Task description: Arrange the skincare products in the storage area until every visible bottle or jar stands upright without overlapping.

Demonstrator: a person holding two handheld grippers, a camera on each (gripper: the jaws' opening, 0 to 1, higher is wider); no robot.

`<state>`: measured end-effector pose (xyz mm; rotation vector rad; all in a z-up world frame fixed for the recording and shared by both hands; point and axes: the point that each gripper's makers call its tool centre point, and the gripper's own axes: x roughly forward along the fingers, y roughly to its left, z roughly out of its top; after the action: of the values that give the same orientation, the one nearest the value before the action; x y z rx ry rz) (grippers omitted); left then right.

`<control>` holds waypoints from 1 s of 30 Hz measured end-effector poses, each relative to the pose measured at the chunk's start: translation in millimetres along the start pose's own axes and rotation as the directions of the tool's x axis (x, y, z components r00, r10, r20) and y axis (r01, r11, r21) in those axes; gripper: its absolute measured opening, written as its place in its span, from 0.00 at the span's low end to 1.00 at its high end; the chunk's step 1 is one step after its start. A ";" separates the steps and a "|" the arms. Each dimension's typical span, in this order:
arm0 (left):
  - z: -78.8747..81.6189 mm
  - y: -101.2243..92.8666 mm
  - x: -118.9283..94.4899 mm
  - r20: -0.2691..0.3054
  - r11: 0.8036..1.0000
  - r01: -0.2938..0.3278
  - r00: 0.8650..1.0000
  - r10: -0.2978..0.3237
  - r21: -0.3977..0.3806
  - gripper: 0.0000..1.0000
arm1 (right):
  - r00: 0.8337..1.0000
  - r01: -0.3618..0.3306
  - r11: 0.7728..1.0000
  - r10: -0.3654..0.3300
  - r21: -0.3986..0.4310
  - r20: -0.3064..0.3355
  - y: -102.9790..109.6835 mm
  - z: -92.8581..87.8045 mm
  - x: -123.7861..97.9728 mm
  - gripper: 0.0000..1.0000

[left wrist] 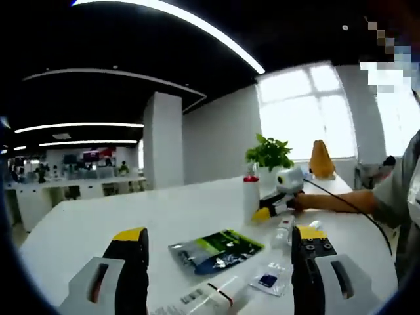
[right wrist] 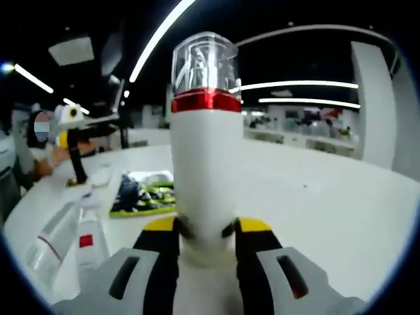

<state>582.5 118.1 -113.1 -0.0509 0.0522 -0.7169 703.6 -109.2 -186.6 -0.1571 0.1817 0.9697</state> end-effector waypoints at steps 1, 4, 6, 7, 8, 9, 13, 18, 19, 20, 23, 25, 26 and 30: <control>0.6 1.3 -0.8 0.005 1.000 -0.003 1.000 0.003 -0.009 0.93 | 1.000 0.009 1.000 -0.009 0.002 -0.003 -1.4 -0.2 -0.4 0.32; -0.2 6.8 -1.5 0.000 1.000 -0.025 1.000 0.025 0.002 0.93 | 1.000 0.029 1.000 -0.029 0.007 -0.001 -5.0 -0.9 -1.4 0.32; -3.4 13.0 -2.9 -0.016 0.997 -0.057 0.998 0.058 0.046 0.93 | 0.999 0.037 0.999 -0.037 0.011 -0.001 -5.8 -1.3 -2.0 0.32; -4.2 13.5 -3.1 -0.017 0.997 -0.062 0.998 0.063 0.051 0.93 | 0.999 0.041 0.999 -0.041 0.012 -0.001 -6.2 -1.2 -2.2 0.32; -4.9 13.3 -3.1 -0.018 0.997 -0.062 0.998 0.063 0.052 0.93 | 0.999 0.049 0.999 -0.049 0.011 -0.003 -6.0 -1.1 -2.3 0.32; -5.7 13.2 -3.1 -0.020 0.997 -0.061 0.998 0.062 0.050 0.93 | 0.998 0.056 0.998 -0.056 0.009 -0.005 -5.8 -0.9 -2.6 0.32; -8.0 10.4 -2.6 -0.027 0.998 -0.050 0.998 0.052 0.047 0.93 | 0.996 0.075 0.996 -0.073 -0.040 0.055 -5.7 14.6 -7.5 0.37; -3.4 13.6 -7.6 -0.012 0.997 -0.063 0.998 0.064 0.048 0.93 | 0.970 0.051 0.999 -0.048 -0.006 0.237 -2.5 59.1 -33.2 0.61; -1.7 14.6 -8.6 -0.005 0.997 -0.066 0.998 0.066 0.042 0.93 | 0.970 0.057 0.998 -0.053 -0.009 0.236 -3.7 61.5 -36.7 0.65; -0.2 16.2 -9.1 0.000 0.997 -0.068 0.998 0.068 0.037 0.93 | 0.962 0.088 0.996 -0.079 -0.023 0.262 -8.0 69.6 -44.0 0.69; 1.6 17.5 -10.5 0.002 0.998 -0.064 0.998 0.064 0.019 0.93 | 0.933 0.178 0.983 -0.153 -0.047 0.324 -19.4 92.7 -63.4 0.73; 4.3 16.2 -11.4 0.010 0.999 -0.052 0.999 0.052 -0.008 0.93 | 0.883 0.242 0.970 -0.207 -0.032 0.421 -23.5 123.8 -81.7 0.73; 7.0 16.1 -12.2 0.021 0.999 -0.052 0.998 0.052 -0.016 0.93 | 0.855 0.261 0.965 -0.220 -0.023 0.471 -22.3 141.2 -91.7 0.71; 13.1 16.5 -12.1 0.039 0.998 -0.053 0.998 0.054 -0.020 0.93 | 0.773 0.310 0.948 -0.206 -0.073 0.601 2.7 199.7 -123.0 0.65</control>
<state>585.1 138.8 -100.7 -0.0810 0.0227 -0.6615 649.9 -163.9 35.0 -0.0273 -0.4914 0.7135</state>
